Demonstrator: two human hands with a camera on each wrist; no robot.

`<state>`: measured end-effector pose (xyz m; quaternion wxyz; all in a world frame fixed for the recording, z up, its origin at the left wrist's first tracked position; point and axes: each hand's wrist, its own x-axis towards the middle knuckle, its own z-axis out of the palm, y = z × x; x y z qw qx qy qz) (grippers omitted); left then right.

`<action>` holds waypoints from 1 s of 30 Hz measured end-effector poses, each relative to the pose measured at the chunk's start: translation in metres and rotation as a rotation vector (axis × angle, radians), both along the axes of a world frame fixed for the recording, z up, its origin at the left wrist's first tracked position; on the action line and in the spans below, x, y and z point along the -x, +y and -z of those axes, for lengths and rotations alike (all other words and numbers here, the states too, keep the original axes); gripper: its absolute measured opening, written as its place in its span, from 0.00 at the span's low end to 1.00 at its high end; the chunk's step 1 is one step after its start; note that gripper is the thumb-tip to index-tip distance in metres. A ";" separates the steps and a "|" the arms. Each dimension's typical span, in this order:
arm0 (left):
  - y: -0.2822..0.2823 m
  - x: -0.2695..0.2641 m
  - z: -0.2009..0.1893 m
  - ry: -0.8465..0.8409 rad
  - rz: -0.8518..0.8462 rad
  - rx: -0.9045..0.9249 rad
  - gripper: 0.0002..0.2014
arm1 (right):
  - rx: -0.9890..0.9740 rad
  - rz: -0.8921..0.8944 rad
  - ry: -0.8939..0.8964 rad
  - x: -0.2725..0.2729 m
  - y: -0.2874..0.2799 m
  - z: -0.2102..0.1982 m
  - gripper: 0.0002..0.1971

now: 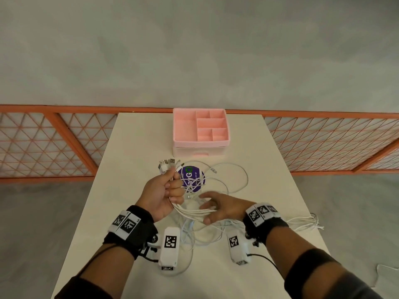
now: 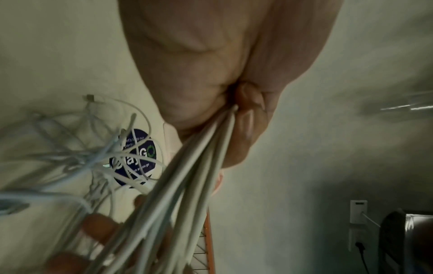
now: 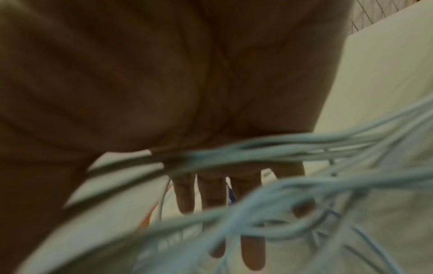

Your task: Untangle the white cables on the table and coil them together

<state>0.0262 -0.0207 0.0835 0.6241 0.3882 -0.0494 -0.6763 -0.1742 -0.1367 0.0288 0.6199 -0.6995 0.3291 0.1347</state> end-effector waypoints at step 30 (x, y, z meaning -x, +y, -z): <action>-0.012 0.011 0.002 -0.497 -0.211 0.186 0.15 | -0.038 0.526 -0.670 -0.082 -0.008 -0.144 0.13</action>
